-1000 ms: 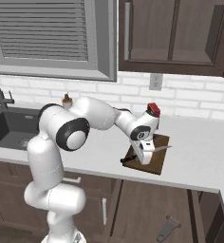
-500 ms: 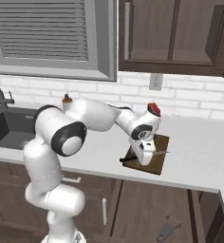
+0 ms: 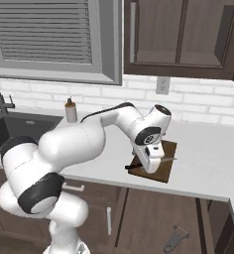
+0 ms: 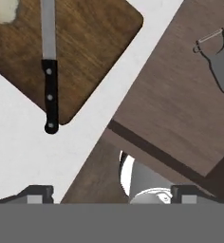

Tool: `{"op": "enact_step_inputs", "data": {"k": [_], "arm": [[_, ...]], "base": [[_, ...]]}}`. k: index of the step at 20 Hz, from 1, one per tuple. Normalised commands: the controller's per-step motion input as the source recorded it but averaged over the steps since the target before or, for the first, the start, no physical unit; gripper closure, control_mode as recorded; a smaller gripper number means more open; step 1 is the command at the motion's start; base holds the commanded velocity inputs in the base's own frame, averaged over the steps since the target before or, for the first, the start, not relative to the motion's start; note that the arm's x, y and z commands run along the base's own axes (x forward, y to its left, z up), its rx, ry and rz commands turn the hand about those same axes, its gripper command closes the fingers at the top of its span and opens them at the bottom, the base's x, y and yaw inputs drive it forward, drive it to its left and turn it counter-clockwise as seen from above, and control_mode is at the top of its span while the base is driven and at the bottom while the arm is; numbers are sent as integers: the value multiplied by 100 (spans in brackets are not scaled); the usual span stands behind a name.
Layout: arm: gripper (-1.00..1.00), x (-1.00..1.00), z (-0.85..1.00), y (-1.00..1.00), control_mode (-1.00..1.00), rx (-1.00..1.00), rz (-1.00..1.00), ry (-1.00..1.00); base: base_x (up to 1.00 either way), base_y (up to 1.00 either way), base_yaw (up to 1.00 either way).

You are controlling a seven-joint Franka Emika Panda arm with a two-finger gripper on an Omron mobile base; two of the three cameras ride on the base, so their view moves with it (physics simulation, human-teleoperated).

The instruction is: Place the appropriate cutting tool for cutting the garlic skin on the cutting board.

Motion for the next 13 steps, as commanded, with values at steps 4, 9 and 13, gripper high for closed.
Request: {"op": "enact_step_inputs", "data": {"k": [4,9,13], "arm": [[-100,-89,68,42,-100,-2,5,-10],[-100,-87,60,63,-100,-7,9,-4],[-100,-74,64,72,-100,-11,13,-2]], "base": [[0,0,0],[0,0,0],[0,0,0]]}}
